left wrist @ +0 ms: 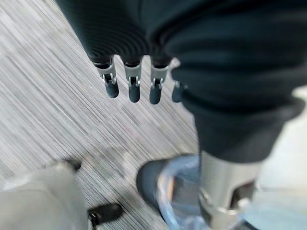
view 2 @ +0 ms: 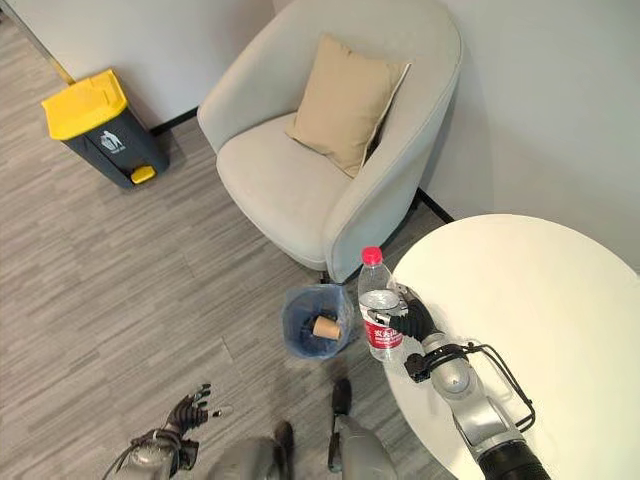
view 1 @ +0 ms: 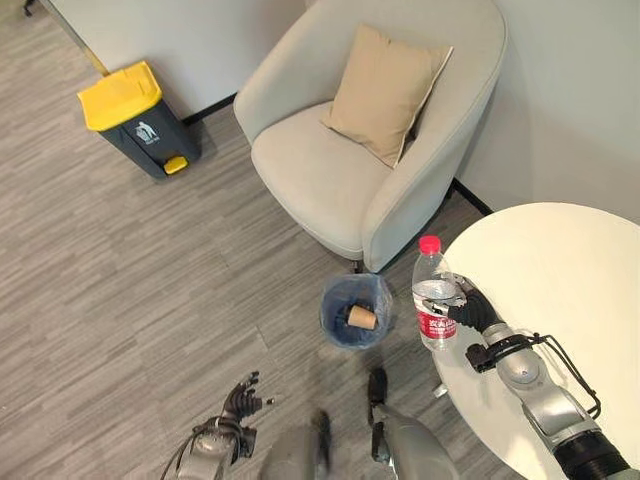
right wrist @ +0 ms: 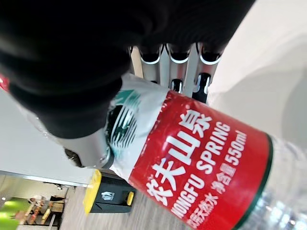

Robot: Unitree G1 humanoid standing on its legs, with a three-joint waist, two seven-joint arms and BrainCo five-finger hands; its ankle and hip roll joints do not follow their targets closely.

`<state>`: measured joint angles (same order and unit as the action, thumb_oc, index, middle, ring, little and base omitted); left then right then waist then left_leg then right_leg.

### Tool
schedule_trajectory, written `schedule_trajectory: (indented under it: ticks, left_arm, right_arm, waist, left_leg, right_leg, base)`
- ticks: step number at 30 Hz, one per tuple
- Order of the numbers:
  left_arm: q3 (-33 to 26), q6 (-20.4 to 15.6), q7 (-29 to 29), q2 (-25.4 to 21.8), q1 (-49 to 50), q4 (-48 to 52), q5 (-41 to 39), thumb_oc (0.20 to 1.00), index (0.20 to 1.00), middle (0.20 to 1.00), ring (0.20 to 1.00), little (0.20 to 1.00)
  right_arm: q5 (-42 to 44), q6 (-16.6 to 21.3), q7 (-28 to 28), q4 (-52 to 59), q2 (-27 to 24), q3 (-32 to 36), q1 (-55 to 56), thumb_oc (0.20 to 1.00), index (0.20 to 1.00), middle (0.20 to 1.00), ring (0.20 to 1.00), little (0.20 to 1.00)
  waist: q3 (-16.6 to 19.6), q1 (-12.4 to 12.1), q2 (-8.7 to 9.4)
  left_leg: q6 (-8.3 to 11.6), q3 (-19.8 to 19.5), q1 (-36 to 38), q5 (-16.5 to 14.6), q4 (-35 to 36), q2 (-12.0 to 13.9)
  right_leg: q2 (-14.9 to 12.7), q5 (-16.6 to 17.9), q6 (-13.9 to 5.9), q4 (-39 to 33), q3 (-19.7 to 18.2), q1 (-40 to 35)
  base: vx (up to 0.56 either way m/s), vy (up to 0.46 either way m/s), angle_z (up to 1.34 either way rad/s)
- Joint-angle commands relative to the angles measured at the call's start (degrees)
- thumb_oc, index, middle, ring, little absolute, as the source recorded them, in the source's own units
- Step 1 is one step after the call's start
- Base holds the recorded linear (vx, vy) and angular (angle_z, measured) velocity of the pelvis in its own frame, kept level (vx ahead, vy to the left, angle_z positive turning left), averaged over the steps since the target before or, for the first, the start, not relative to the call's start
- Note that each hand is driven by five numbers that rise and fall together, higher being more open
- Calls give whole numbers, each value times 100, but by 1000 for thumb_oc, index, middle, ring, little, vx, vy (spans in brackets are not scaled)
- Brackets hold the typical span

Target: Gather garbage on tea table into small bin, then transfer packed bag to large trash can.

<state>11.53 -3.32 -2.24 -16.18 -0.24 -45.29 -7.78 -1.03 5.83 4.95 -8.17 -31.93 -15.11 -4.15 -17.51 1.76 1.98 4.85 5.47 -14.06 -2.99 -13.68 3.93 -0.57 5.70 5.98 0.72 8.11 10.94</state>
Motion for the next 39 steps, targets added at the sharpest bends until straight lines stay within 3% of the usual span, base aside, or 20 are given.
schedule_trajectory:
  ticks: [1,4,11,18,22,23,28,35,36,39]
  left_arm:
    - [137,-180,-90,-205,141,106,85,1000,1000,1000,1000,1000]
    - [112,-182,-97,-222,144,53,105,1000,1000,1000,1000,1000]
    - [101,-223,-197,-478,-78,-31,143,1000,1000,1000,1000,1000]
    - [88,-269,-341,-595,-227,61,-77,1000,1000,1000,1000,1000]
    - [141,-356,-629,-607,-616,305,-714,1000,1000,1000,1000,1000]
    - [160,-359,-671,-605,-688,334,-795,1000,1000,1000,1000,1000]
    - [250,-448,-895,-670,-1234,555,-1183,1000,1000,1000,1000,1000]
    - [322,-488,-986,-727,-1520,562,-1359,1000,1000,1000,1000,1000]
    - [437,-504,-980,-771,-1574,590,-1396,1000,1000,1000,1000,1000]
    - [636,-521,-964,-840,-1675,529,-1407,1000,1000,1000,1000,1000]
  right_arm:
    - [167,327,184,342,-199,87,-65,200,200,200,200,200]
    - [104,302,193,258,-200,59,-156,200,200,200,200,200]
    - [11,260,297,149,-47,-136,-645,200,200,200,200,200]
    - [64,276,503,-44,116,-353,-1284,200,200,200,200,200]
    - [137,200,1058,-554,512,-625,-2334,200,200,200,200,200]
    - [103,170,1171,-658,556,-648,-2471,200,200,200,200,200]
    - [53,65,1672,-1310,740,-806,-3423,200,200,200,200,200]
    - [57,-21,1828,-1937,757,-980,-4080,200,200,200,200,200]
    - [72,-111,1848,-2471,748,-1137,-4488,200,200,200,200,200]
    - [255,-196,1861,-3148,700,-1280,-5023,200,200,200,200,200]
  waist:
    - [84,43,-166]
    - [75,73,-263]
    - [-236,-36,-241]
    - [-469,-123,-286]
    - [-823,-199,-394]
    - [-879,-205,-426]
    - [-1148,-228,-543]
    - [-1199,-296,-583]
    - [-1222,-373,-629]
    - [-1188,-488,-661]
  left_leg:
    - [-38,-116,319,120,476,4]
    - [-34,6,383,172,659,117]
    - [-275,175,-76,-172,57,-199]
    - [-352,200,-519,-330,-323,-282]
    - [-440,219,-1643,-418,-1010,-278]
    - [-411,173,-1772,-597,-1180,-257]
    - [-471,51,-3149,-686,-2070,-264]
    - [-521,-5,-3943,-775,-2593,-276]
    - [-545,-66,-4364,-780,-2824,-320]
    - [-550,-120,-4724,-720,-2863,-387]
  right_leg:
    - [-416,-977,-939,461,-173,-232]
    - [-457,-1008,-982,591,-205,-81]
    - [-739,-1019,-1028,1286,-499,481]
    - [-822,-1019,-1051,1541,-648,938]
    - [-864,-1069,-1008,2132,-730,2053]
    - [-858,-1248,-1025,2322,-770,2187]
    - [-903,-1491,-920,3424,-876,3597]
    - [-927,-1656,-862,4029,-917,4395]
    - [-956,-1696,-832,4303,-934,4811]
    - [-1022,-1709,-825,4467,-911,5198]
  base:
    - [1,146,-19]
    - [10,185,-22]
    - [20,165,-7]
    - [6,48,4]
    - [-72,-6,-2]
    - [-33,-8,9]
    - [-88,-30,9]
    - [-29,-18,12]
    - [-31,-15,8]
    - [-21,-5,18]
